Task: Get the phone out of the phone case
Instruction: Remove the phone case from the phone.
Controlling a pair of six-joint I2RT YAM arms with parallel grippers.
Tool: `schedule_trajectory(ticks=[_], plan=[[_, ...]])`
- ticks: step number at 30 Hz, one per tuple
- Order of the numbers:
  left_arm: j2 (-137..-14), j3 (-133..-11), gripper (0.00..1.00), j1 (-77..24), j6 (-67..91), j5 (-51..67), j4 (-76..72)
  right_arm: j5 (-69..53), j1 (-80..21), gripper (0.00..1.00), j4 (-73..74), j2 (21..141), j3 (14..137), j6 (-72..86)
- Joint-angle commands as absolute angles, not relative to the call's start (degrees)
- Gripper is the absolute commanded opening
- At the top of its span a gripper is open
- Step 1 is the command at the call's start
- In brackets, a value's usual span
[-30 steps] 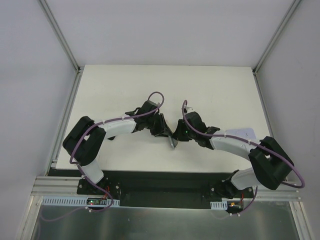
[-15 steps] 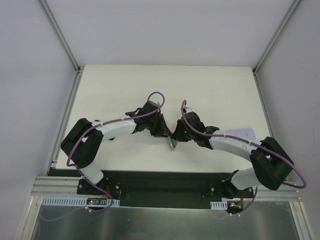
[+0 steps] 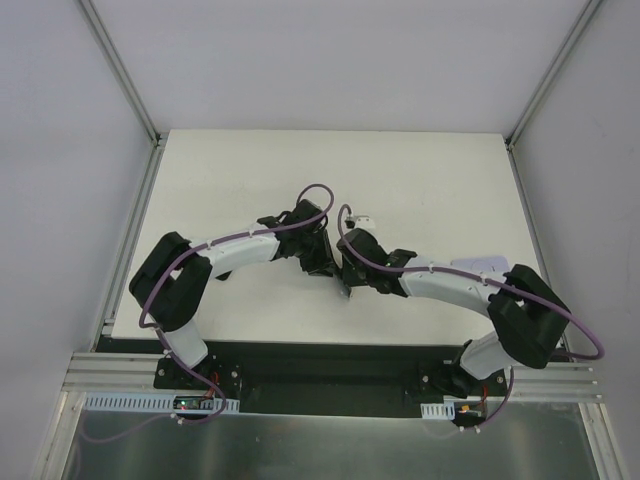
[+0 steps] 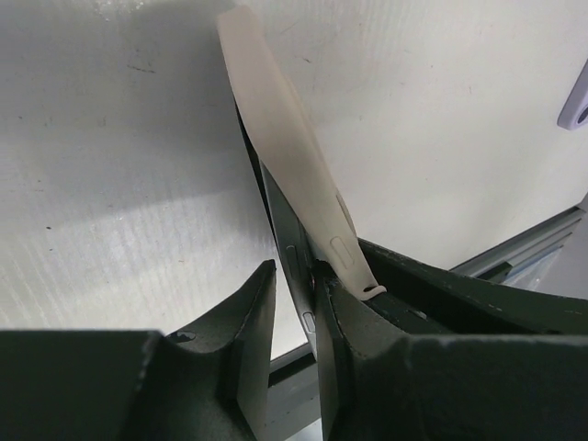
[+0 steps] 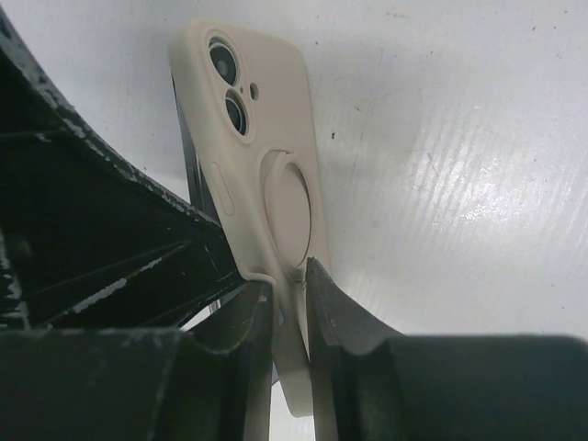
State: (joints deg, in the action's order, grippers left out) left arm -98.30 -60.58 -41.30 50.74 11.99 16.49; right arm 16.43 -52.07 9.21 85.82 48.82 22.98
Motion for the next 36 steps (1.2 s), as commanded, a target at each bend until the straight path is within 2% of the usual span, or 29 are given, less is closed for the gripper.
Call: schedule_trajectory(ticks=[1, 8, 21, 27, 31, 36], plan=[[-102.7, -54.8, 0.00, -39.9, 42.8, -0.2, 45.9, 35.9, -49.1, 0.19, 17.2, 91.8, 50.2, 21.7], [-100.8, -56.2, 0.00, -39.8, 42.4, 1.7, 46.1, 44.7, -53.7, 0.20, 25.6, 99.0, 57.7, 20.5], [-99.0, -64.2, 0.00, -39.8, 42.2, 6.5, 47.2, 47.3, -54.1, 0.22, 28.6, 96.1, 56.2, 20.4], [-101.3, -69.9, 0.00, -40.0, 41.2, 7.6, 48.2, 47.5, -54.1, 0.28, 28.9, 95.8, 55.7, 20.1], [-102.0, -71.0, 0.00, -40.3, 41.3, 8.3, 48.2, 46.9, -54.1, 0.28, 28.5, 96.0, 55.3, 19.9], [-101.7, -71.7, 0.00, -40.4, 41.5, 8.3, 48.3, 47.8, -54.8, 0.23, 29.5, 96.8, 55.5, 19.2]])
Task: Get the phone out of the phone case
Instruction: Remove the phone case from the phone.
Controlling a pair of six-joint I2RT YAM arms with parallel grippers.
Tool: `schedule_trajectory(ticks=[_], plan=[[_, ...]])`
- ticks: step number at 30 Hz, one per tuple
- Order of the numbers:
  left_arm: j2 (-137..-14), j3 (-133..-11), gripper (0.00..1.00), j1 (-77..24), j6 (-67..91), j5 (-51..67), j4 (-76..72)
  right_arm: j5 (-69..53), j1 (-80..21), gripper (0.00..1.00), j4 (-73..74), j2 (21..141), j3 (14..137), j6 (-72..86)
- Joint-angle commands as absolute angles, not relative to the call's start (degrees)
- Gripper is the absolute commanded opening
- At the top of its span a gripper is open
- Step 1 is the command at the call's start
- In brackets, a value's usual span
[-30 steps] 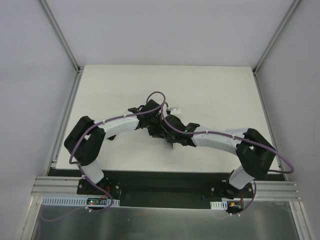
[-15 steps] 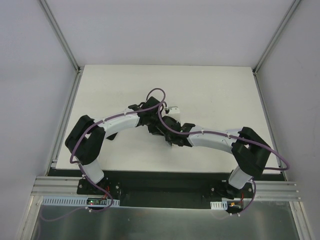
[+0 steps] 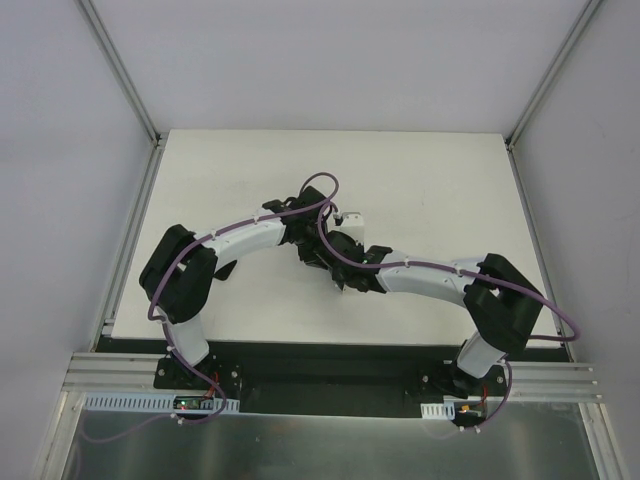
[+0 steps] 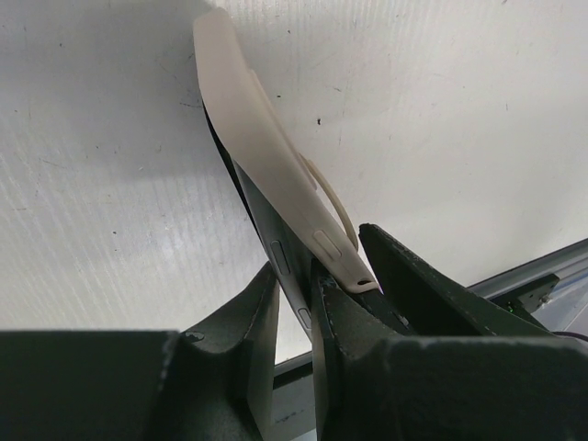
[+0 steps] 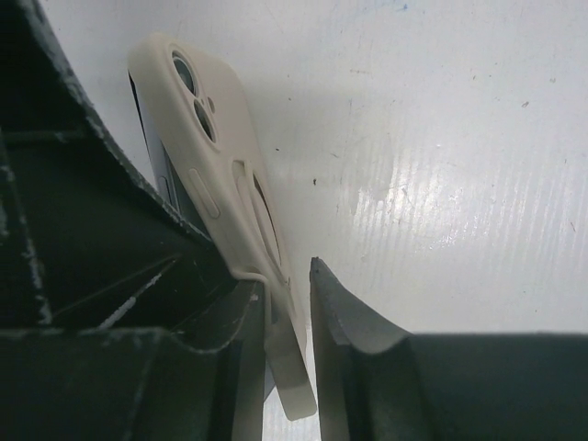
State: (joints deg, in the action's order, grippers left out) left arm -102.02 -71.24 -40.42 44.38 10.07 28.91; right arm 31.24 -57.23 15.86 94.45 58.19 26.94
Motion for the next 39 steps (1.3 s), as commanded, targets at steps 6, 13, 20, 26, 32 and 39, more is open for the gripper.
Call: schedule_trajectory(ticks=[6, 13, 20, 26, 32, 39], plan=[[-102.4, -72.3, 0.00, -40.4, 41.8, 9.0, 48.2, 45.2, -54.8, 0.23, 28.0, 97.6, 54.0, 17.2], [-102.7, -71.7, 0.00, -40.4, 41.8, 9.6, 47.5, 38.9, -54.8, 0.22, 24.6, 102.0, 52.5, 19.2], [-103.5, -73.1, 0.00, -40.3, 41.2, 9.3, 47.5, 35.5, -54.5, 0.22, 23.2, 101.0, 49.4, 21.1], [-106.2, -77.9, 0.00, -40.3, 39.3, 8.3, 49.4, 34.0, -54.6, 0.22, 24.1, 96.0, 47.1, 22.0], [-107.9, -82.1, 0.00, -40.2, 38.4, 8.3, 50.5, 33.0, -54.8, 0.21, 28.1, 95.4, 47.1, 22.2], [-108.7, -83.3, 0.00, -40.3, 38.1, 8.6, 50.8, 28.8, -55.5, 0.21, 29.8, 100.3, 46.8, 25.6]])
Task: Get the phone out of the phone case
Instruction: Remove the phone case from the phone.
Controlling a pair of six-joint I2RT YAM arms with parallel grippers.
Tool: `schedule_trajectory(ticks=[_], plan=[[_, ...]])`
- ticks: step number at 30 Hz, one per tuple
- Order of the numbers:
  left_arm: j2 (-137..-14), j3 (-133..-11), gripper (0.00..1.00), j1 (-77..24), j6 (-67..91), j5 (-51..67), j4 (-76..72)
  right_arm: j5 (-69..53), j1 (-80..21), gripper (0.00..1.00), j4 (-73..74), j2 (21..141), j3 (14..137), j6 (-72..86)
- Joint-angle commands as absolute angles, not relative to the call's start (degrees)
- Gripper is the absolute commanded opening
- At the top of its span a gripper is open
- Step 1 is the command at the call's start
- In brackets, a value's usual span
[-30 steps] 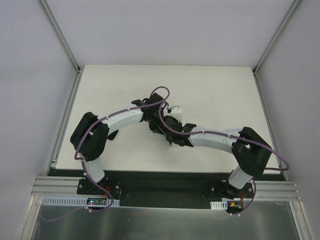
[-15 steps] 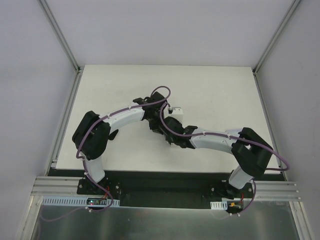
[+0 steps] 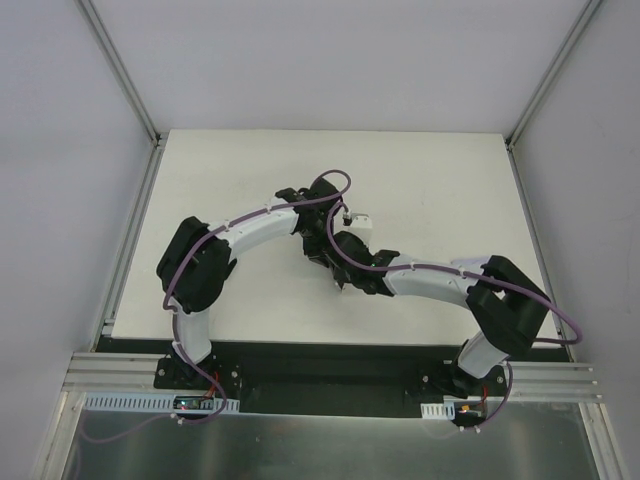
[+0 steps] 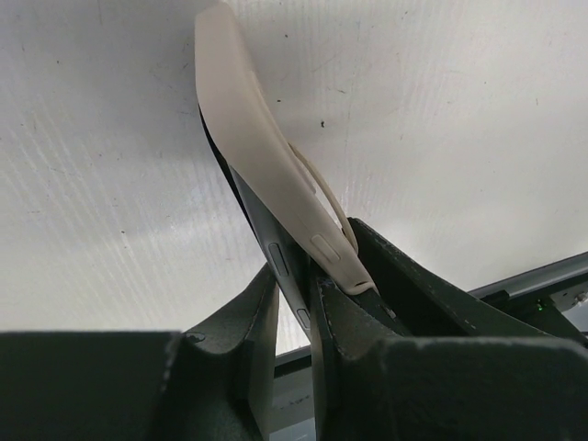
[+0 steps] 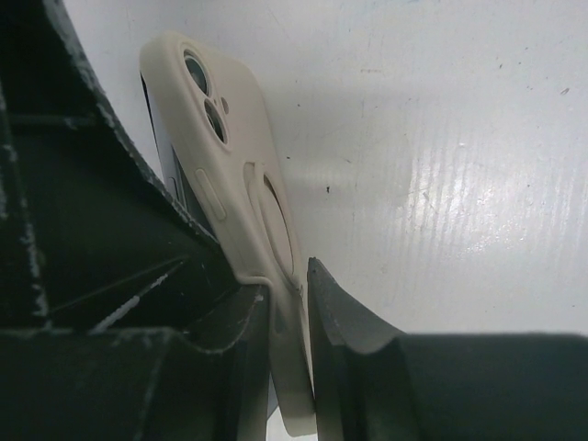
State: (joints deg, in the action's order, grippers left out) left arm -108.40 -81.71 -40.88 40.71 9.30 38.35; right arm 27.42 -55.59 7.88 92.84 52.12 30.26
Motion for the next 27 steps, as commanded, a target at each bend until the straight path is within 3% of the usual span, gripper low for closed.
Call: schedule_trajectory(ticks=[1, 10, 27], plan=[[-108.7, -83.5, 0.00, -40.3, 38.1, 8.6, 50.8, 28.7, -55.7, 0.21, 29.8, 101.2, 47.0, 25.8], [-109.1, -84.8, 0.00, -40.2, 38.1, 8.8, 50.8, 26.7, -56.2, 0.21, 28.3, 108.8, 48.3, 27.2], [-112.5, -89.8, 0.00, -39.4, 30.9, 12.1, 51.9, 36.1, -62.8, 0.24, 38.1, 97.5, 46.8, 29.1]])
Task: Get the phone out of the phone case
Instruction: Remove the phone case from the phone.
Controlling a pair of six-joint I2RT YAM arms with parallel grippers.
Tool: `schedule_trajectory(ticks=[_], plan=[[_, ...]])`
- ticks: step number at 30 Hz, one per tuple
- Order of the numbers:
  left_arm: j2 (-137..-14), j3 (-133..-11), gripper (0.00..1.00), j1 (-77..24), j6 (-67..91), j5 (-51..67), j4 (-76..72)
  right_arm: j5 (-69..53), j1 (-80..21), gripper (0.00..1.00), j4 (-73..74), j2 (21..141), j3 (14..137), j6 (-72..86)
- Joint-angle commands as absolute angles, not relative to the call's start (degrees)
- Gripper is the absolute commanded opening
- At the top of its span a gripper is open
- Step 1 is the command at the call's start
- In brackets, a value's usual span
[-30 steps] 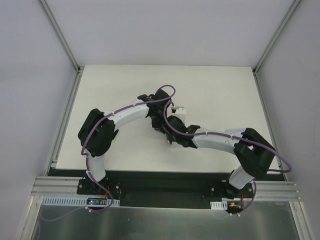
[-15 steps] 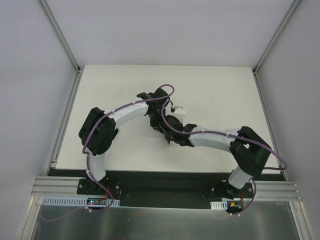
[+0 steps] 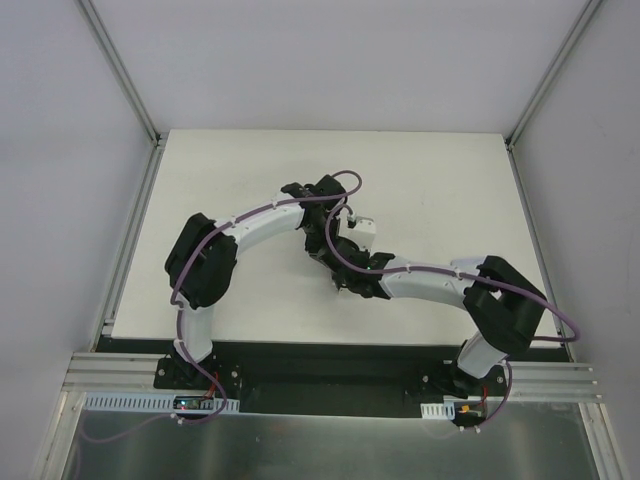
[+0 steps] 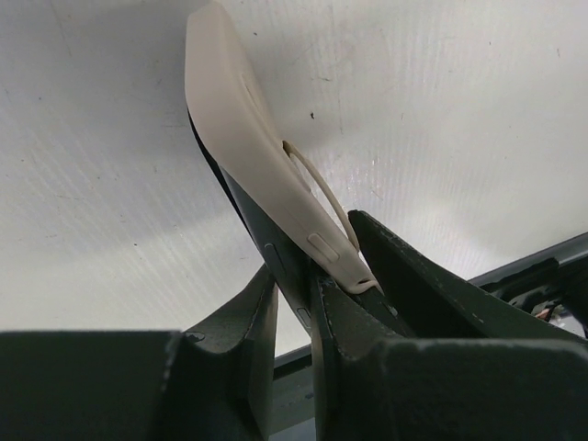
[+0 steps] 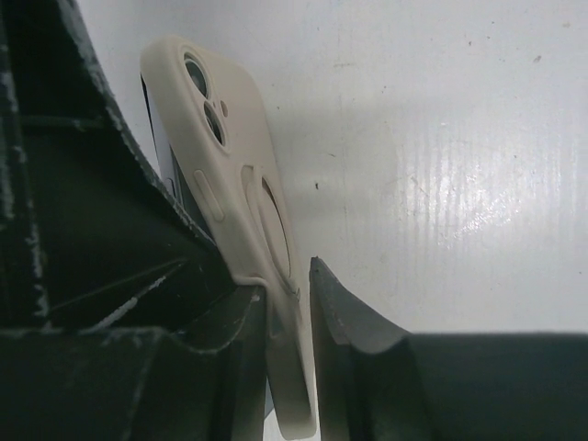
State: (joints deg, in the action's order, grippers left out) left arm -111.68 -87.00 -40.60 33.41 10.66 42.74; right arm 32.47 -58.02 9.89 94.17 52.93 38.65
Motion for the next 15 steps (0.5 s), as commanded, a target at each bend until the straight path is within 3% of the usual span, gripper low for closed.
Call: schedule_trajectory(ticks=[1, 11, 15], plan=[[-112.7, -89.8, 0.00, -39.4, 30.6, 12.3, 52.0, 36.8, -63.5, 0.24, 38.2, 97.0, 47.1, 28.7], [-113.3, -91.1, 0.00, -39.2, 29.3, 13.6, 52.3, 34.5, -64.4, 0.23, 37.3, 102.3, 49.7, 27.6], [-112.5, -90.4, 0.00, -39.1, 30.1, 13.5, 52.3, 28.9, -63.9, 0.12, 34.3, 107.6, 48.3, 30.6]])
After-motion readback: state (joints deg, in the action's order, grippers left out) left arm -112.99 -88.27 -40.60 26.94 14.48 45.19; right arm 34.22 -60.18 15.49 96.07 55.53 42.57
